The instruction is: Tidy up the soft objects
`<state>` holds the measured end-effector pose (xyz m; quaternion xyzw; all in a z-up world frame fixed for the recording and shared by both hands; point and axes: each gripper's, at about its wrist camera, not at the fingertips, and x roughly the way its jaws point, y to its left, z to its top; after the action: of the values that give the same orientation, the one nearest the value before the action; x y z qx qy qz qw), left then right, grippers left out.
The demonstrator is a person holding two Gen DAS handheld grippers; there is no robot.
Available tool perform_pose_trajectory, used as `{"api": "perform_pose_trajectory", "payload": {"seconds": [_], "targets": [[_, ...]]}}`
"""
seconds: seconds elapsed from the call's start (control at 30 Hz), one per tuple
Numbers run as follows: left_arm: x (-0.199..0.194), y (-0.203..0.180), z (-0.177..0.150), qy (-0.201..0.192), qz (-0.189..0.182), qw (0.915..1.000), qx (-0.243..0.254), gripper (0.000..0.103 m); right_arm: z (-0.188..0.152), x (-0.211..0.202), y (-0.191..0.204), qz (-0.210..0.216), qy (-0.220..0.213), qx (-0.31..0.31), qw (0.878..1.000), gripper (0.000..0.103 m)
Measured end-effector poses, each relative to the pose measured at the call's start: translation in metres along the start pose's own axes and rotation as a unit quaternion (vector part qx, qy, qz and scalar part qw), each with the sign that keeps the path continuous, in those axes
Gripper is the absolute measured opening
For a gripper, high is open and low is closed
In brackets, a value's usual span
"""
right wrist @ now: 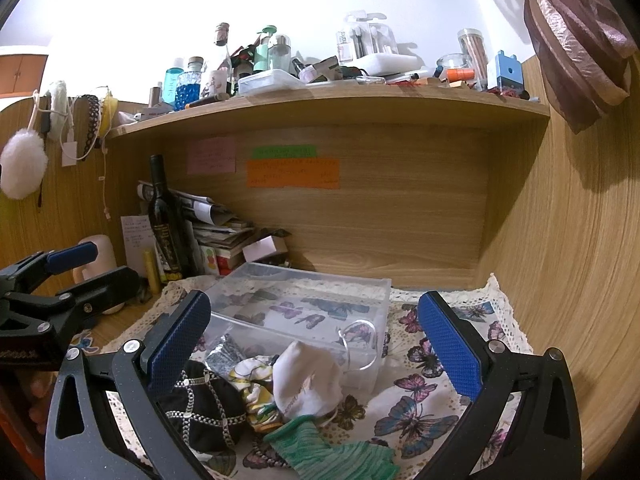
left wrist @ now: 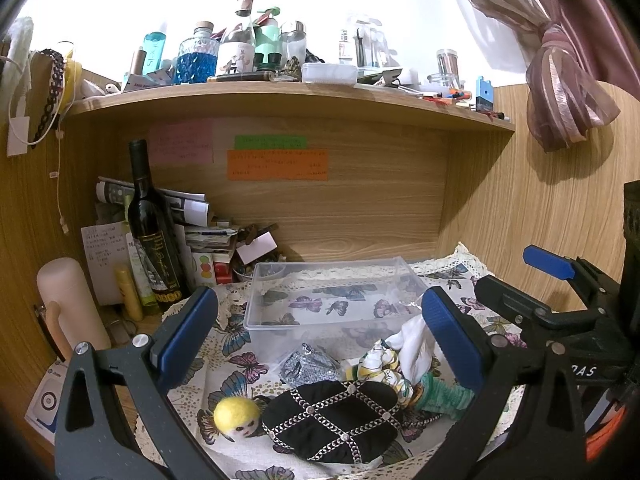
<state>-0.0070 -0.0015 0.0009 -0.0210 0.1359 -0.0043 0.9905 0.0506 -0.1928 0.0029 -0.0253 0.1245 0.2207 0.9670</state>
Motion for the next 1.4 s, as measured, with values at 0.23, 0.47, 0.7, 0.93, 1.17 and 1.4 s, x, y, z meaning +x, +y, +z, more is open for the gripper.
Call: {"api": "perform_pose_trajectory", "payload": {"seconds": [0.23, 0.47, 0.7, 0.93, 1.17, 1.4], "targets": [[0.000, 0.000, 0.000, 0.000, 0.001, 1.0000, 0.000, 0.103, 0.000, 0.001, -0.001, 0.004, 0.001, 0.005, 1.000, 0.103], [-0.001, 0.001, 0.001, 0.006, -0.004, 1.0000, 0.002, 0.103, 0.000, 0.001, -0.003, 0.015, -0.001, 0.010, 1.000, 0.103], [0.001, 0.018, -0.007, 0.016, 0.005, 0.9998, -0.004, 0.099, -0.005, 0.007, -0.012, 0.017, 0.019, 0.029, 0.999, 0.084], [0.014, 0.052, -0.034, 0.065, 0.036, 0.9969, -0.027, 0.075, -0.026, 0.026, -0.021, 0.021, 0.080, 0.044, 0.996, 0.070], [0.042, 0.073, -0.072, 0.139, 0.048, 0.9880, -0.047, 0.064, -0.052, 0.053, -0.018, 0.038, 0.149, 0.053, 0.987, 0.068], [0.065, 0.079, -0.093, 0.178, 0.056, 0.9809, -0.054, 0.063, -0.067, 0.077, -0.025, 0.045, 0.196, 0.084, 0.976, 0.077]]}}
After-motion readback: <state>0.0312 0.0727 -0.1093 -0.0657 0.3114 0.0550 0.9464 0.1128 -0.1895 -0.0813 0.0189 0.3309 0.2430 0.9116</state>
